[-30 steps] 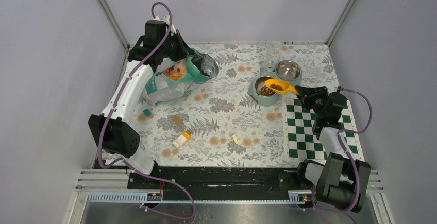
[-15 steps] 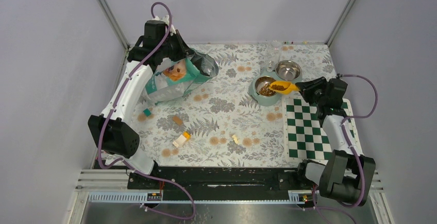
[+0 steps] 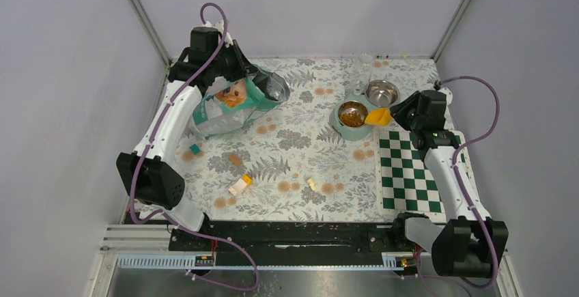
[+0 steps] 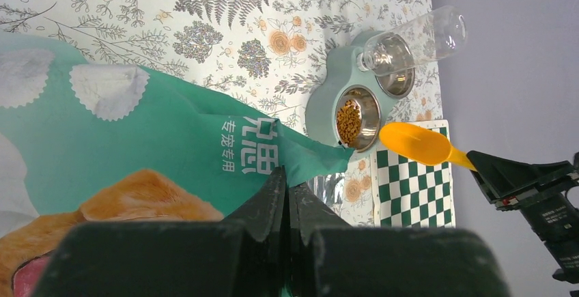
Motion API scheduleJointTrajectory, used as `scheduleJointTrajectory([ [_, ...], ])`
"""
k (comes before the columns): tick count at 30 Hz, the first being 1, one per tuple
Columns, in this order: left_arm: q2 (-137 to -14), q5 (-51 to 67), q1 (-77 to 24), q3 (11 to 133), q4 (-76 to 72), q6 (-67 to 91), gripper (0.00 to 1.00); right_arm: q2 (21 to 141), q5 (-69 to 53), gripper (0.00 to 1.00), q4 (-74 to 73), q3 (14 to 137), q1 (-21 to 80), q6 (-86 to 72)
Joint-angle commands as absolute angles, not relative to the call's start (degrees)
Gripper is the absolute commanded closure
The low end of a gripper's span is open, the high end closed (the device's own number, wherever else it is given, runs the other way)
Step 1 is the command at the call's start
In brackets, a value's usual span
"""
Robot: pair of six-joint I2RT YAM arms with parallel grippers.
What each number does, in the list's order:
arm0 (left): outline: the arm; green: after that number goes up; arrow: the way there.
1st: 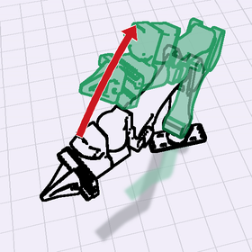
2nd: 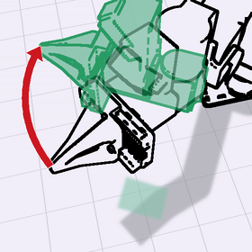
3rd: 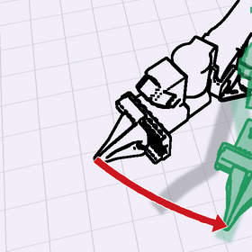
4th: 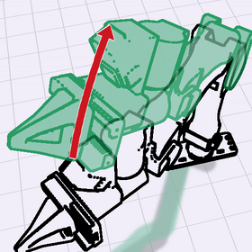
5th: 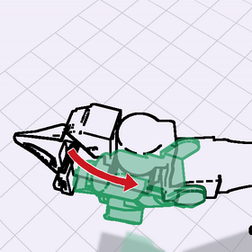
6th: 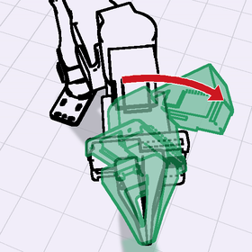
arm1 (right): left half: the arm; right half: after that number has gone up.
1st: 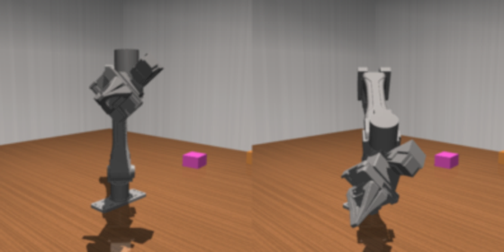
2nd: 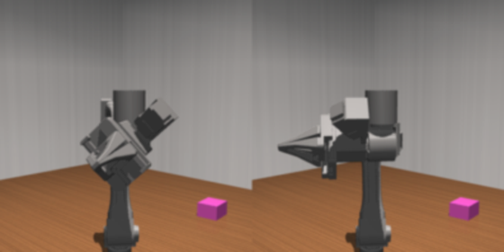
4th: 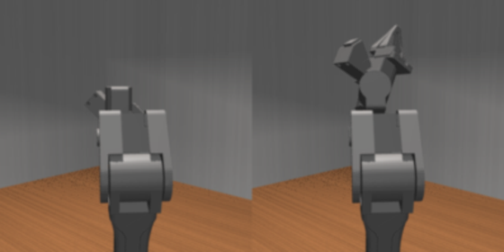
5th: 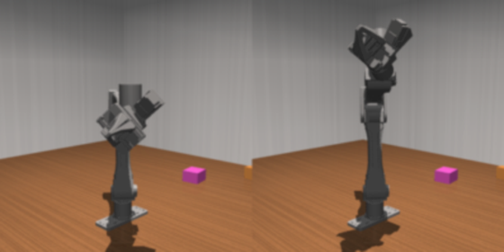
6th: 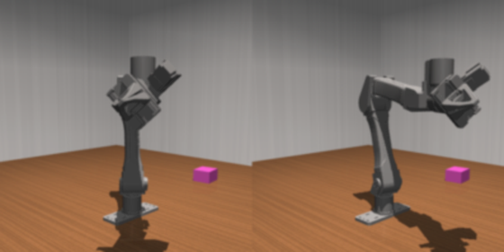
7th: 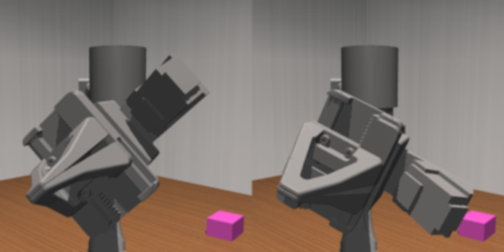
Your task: Serve the pet food
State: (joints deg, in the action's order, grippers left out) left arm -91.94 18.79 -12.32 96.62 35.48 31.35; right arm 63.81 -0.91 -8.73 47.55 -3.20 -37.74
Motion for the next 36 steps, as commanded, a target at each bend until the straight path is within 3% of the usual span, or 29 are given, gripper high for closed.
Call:
scheduleJointTrajectory([
  [1,-89.43,20.12,-11.33,97.76,33.40,30.29,1.00,60.51,7.48,1.00,-11.88,52.56,-0.39,-32.56],
  [5,-89.69,21.69,-11.50,98.77,34.72,29.97,1.00,58.32,0.83,1.00,-12.88,54.46,-0.27,-34.13],
  [8,-89.71,23.10,-11.72,99.13,34.95,30.16,1.00,56.43,-13.09,1.00,-11.56,55.57,-0.29,-37.78],
  [13,-88.84,24.25,-13.15,97.55,34.98,30.15,1.00,53.50,-30.07,1.00,3.22,53.86,5.43,-50.98],
  [17,-88.00,24.02,-14.78,96.43,35.00,30.39,1.00,53.04,-27.86,1.00,9.55,53.87,11.51,-57.14],
  [23,-87.69,23.69,-17.53,96.76,35.33,31.40,1.00,58.65,-21.17,1.00,7.36,58.15,19.31,-53.13],
  [36,-90.96,21.85,-19.91,100.81,37.22,32.43,1.00,82.61,-14.43,1.00,5.77,70.97,31.30,-42.32],
])
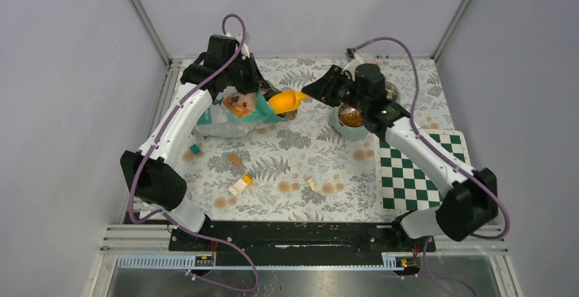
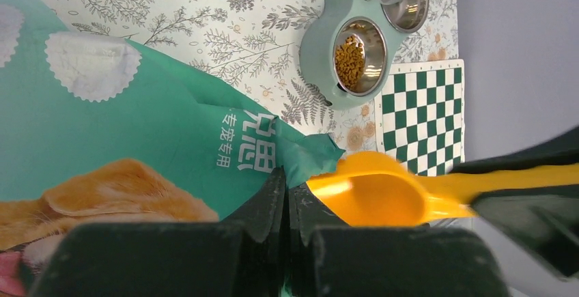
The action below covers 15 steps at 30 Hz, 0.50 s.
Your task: Serve the pet food
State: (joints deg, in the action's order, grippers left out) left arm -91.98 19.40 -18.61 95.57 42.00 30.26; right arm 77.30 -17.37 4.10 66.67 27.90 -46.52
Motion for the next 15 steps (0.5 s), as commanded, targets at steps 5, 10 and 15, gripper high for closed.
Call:
scheduleJointTrajectory([
  [5,-92.27,19.27,-20.55,102.47,36.61,33.44,1.00,92.35,-10.25,1.00,12.35,72.51,35.41,-46.30],
  [10,-94.65,15.14,-20.50,106.88,39.32,32.54,1.00,101.00,-6.88,1.00,18.39,76.12,38.19,-51.05],
  [15,-96.29,14.86,-20.89,106.68,37.55,33.66,1.00,109.51,-6.00,1.00,21.61,79.94,39.82,-53.38],
])
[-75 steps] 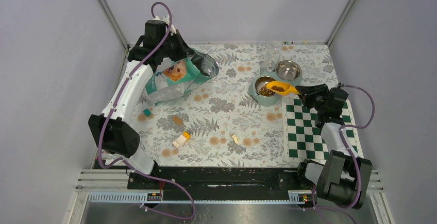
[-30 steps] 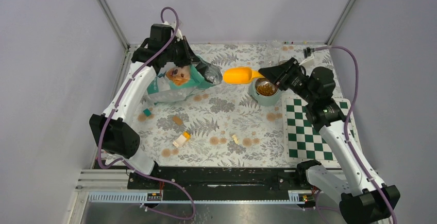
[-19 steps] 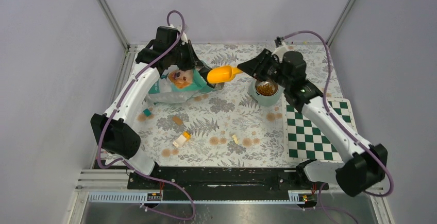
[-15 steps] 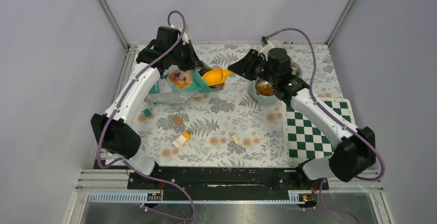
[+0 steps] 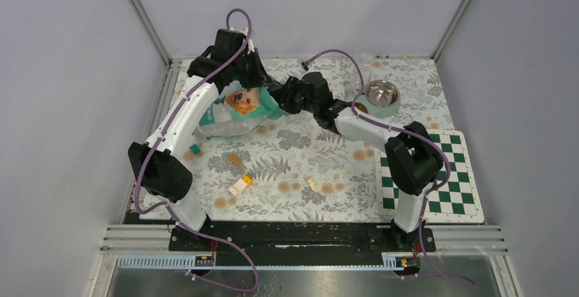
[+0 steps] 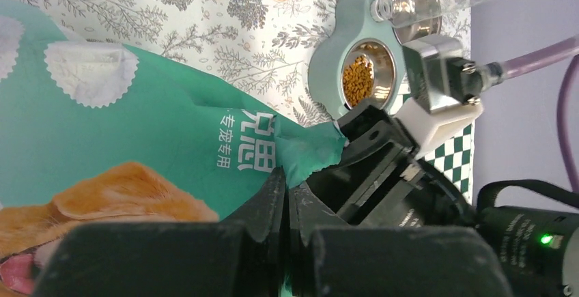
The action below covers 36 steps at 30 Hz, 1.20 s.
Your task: Serve the pet food
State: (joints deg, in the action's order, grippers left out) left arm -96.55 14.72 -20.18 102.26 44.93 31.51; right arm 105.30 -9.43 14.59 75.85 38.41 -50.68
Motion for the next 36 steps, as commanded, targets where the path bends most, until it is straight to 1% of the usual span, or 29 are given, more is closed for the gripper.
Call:
scheduleJointTrajectory([
  [1,-96.61,14.79,-21.05,106.96,37.50,33.63,1.00,110.79,-5.49,1.00,22.42,79.83,40.08,-53.62],
  [4,-97.48,15.31,-21.31,107.76,37.52,34.41,1.00,114.50,-5.88,1.00,25.39,79.88,40.46,-53.22],
  [6,-98.08,15.79,-21.65,108.25,37.61,34.78,1.00,117.23,-8.31,1.00,27.13,80.82,40.89,-50.97],
  [9,-98.45,15.92,-22.06,108.52,37.58,35.14,1.00,121.15,-17.32,1.00,29.97,82.62,40.91,-49.52],
  [14,-98.68,16.18,-22.28,108.81,37.44,35.04,1.00,123.92,-32.49,1.00,36.89,83.55,40.86,-50.07],
  [16,-98.30,15.69,-22.32,108.53,37.44,34.73,1.00,124.64,-37.93,1.00,44.52,82.83,40.80,-54.23],
  [17,-98.07,15.59,-22.29,108.30,37.38,34.74,1.00,125.27,-39.62,1.00,47.69,82.31,40.76,-58.27],
  [19,-97.77,15.49,-22.29,107.84,37.27,34.81,1.00,127.87,-42.78,1.00,59.69,82.72,40.65,-68.83],
  [21,-97.43,14.77,-22.28,107.34,37.27,34.50,1.00,131.56,-43.39,1.00,72.60,84.09,40.38,-82.21],
  [23,-97.21,13.06,-22.30,107.26,37.84,33.21,1.00,133.43,-42.92,1.00,78.70,85.91,40.30,-89.71],
  [32,-96.48,8.68,-22.31,108.01,39.82,30.42,1.00,125.51,-34.93,1.00,81.71,74.78,36.70,-92.06],
  [36,-95.99,5.82,-22.11,108.92,41.00,28.24,1.00,119.52,-30.95,1.00,79.57,68.07,34.09,-88.99],
])
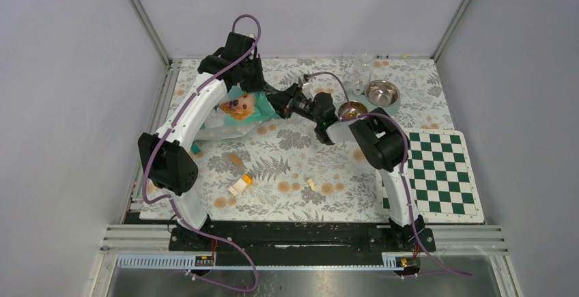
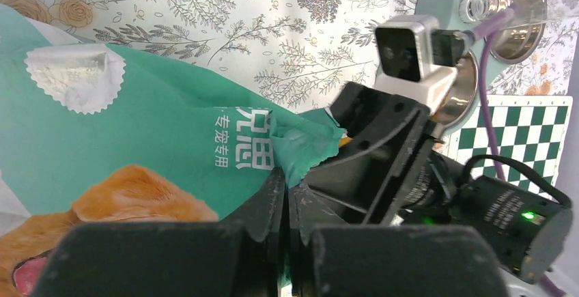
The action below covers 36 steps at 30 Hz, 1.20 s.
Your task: Serve the pet food
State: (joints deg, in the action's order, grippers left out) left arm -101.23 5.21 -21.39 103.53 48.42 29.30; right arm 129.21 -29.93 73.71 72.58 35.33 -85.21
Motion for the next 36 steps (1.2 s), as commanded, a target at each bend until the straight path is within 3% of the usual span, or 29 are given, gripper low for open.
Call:
scheduleJointTrajectory([
  [1,-95.74,5.03,-22.02,108.98,41.19,27.88,1.00,117.73,-30.29,1.00,78.06,66.32,33.44,-87.49],
  [12,-94.15,2.81,-19.46,109.04,41.90,26.90,1.00,103.67,-27.19,1.00,56.64,58.41,28.37,-77.08],
  [19,-92.72,3.04,-17.78,109.37,42.21,26.73,1.00,99.56,-26.62,1.00,52.02,56.55,26.02,-75.41],
  [25,-91.95,4.40,-16.61,109.32,42.19,27.17,1.00,97.00,-26.86,1.00,49.73,57.39,24.73,-72.27],
  [36,-91.65,9.61,-15.99,109.54,42.06,29.36,1.00,92.13,-25.16,1.00,32.73,64.15,24.70,-57.53],
])
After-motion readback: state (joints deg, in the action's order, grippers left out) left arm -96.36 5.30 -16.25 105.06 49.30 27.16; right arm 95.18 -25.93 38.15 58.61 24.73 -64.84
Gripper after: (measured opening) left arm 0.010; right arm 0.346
